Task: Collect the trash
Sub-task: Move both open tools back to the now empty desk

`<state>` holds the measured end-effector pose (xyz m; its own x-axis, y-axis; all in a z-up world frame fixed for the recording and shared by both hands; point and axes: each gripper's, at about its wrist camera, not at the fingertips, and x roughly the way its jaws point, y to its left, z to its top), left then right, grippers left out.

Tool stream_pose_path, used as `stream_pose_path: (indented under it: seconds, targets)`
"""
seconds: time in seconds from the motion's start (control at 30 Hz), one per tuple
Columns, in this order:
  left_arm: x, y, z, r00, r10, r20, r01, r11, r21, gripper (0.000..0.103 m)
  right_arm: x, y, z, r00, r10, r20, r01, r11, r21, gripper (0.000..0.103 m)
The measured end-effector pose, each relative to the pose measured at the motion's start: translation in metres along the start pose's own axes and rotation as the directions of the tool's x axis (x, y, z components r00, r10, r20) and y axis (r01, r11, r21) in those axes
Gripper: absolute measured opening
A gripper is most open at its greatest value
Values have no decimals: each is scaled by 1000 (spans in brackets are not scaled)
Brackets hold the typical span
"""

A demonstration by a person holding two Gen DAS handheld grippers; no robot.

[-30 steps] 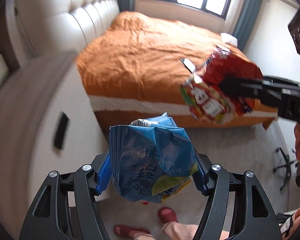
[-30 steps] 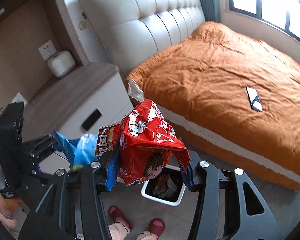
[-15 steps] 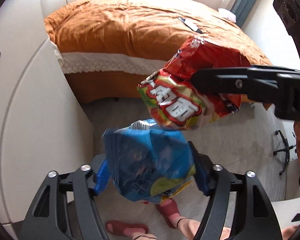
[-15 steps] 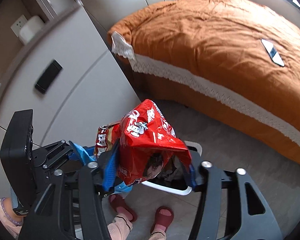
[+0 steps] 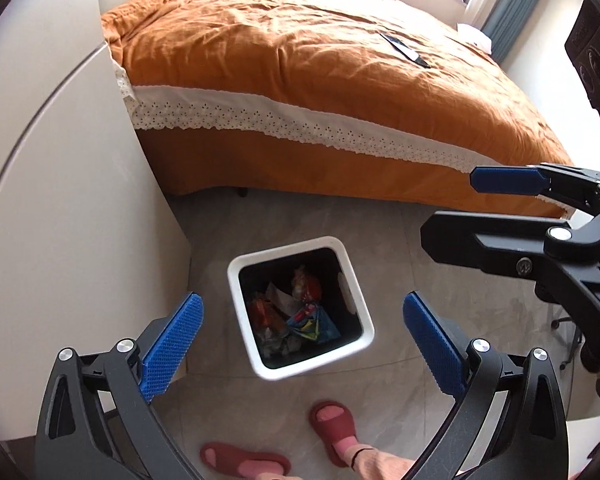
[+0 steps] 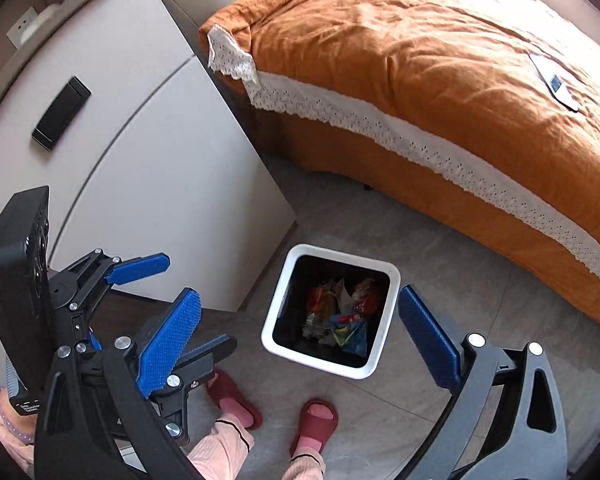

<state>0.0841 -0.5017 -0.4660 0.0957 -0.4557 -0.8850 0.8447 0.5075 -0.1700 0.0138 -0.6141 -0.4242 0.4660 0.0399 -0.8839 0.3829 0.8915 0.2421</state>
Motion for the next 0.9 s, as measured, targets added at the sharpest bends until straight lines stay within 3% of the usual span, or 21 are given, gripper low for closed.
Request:
stream_pose_path:
  seconds: [0.2, 0.47, 0.67, 0.77, 0.9]
  targets:
    - [-31, -5, 8, 999, 41, 15, -42, 999, 15, 98, -28, 7, 6, 999, -2, 32, 1, 1000, 10, 98]
    - [-108, -11, 24, 994, 83, 65, -81, 996, -34, 98, -103, 29, 22, 993, -21, 112, 27, 998, -53, 98]
    - [-179, -15, 36, 983, 135, 124, -127, 989, -71, 98, -162, 52, 36, 981, 14, 196, 7, 994, -106, 98]
    - [-217, -17, 39, 972, 169, 165, -155, 983, -95, 98, -190, 67, 44, 970, 37, 241, -2, 989, -145, 98]
    - [-263, -18, 42, 941, 262, 213, -238, 962, -133, 98, -218, 85, 58, 953, 99, 286, -45, 980, -192, 98]
